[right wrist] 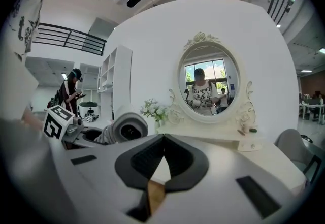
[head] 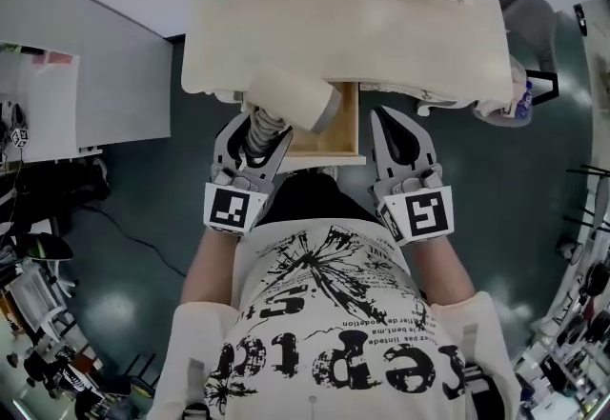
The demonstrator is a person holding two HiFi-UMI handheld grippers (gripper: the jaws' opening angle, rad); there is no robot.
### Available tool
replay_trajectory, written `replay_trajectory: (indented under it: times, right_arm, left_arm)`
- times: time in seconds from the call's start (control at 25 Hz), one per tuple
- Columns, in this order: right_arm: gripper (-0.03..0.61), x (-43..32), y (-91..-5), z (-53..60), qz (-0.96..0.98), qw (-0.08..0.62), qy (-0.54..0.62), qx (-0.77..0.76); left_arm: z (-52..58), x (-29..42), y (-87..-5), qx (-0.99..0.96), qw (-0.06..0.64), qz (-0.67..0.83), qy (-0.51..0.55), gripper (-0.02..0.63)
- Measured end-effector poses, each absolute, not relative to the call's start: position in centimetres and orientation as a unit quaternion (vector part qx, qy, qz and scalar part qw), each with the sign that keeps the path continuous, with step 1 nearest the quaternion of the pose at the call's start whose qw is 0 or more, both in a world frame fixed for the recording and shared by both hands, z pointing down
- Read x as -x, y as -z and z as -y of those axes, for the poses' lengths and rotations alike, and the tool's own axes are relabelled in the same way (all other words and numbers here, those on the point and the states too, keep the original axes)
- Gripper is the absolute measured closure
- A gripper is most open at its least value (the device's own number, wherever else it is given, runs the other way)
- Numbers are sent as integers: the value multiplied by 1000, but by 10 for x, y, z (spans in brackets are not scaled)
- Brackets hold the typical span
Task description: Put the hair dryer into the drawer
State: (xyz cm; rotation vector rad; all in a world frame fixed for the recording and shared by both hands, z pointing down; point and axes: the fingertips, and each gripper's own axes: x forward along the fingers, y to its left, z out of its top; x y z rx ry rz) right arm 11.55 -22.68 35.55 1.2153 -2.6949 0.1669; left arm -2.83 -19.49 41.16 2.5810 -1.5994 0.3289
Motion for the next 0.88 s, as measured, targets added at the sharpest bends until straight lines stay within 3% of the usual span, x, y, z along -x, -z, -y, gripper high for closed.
replay_trajectory:
  times: [0.28,0.88]
  right_arm:
    - [563,-122,-389,229,895,107,-97,-422]
    - [563,-112,-439,238,882,108,-63,-455]
  left_arm:
    - [205,10,-489,-881,80,410,-223,351]
    - [182,-29,-646,-888,137,144,-415,351]
